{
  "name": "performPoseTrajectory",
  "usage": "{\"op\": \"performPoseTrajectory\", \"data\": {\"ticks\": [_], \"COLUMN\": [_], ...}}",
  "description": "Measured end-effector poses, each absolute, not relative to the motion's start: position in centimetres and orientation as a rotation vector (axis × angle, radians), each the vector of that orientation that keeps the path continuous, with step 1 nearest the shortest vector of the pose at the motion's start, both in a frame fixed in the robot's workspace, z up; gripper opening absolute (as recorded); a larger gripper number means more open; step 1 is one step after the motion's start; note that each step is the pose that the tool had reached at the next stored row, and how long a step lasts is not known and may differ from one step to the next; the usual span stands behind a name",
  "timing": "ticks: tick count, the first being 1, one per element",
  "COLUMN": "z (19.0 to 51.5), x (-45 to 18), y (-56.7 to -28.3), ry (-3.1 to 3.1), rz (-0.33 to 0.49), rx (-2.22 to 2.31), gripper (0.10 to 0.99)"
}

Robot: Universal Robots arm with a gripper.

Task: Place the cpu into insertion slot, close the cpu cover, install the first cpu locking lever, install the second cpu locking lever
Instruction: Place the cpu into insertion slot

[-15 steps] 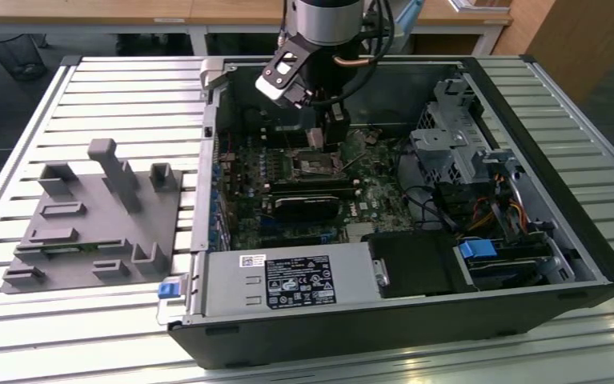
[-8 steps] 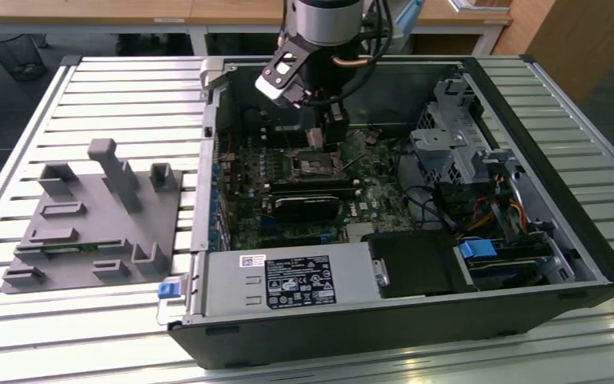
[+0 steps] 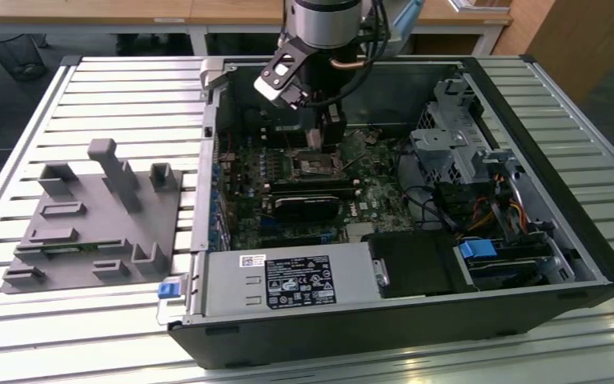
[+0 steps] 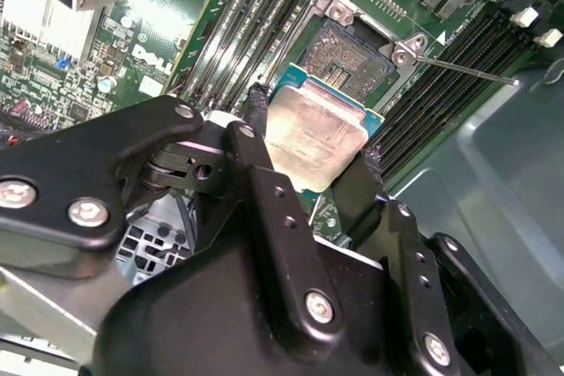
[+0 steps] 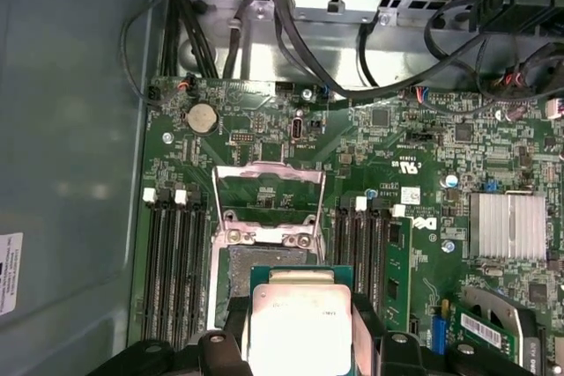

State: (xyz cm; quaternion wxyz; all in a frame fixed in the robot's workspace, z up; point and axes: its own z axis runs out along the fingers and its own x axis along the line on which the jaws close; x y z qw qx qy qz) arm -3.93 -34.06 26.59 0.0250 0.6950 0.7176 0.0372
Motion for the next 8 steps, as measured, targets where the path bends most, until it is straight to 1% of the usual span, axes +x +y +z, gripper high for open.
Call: {"op": "performPoseTrajectory", "data": {"ticks": [8], "z": [26.07], "x": [-4.1], "y": [-34.04], "ry": [2.219], "rz": [0.115], "rx": [2.149], "gripper": [0.541]}}
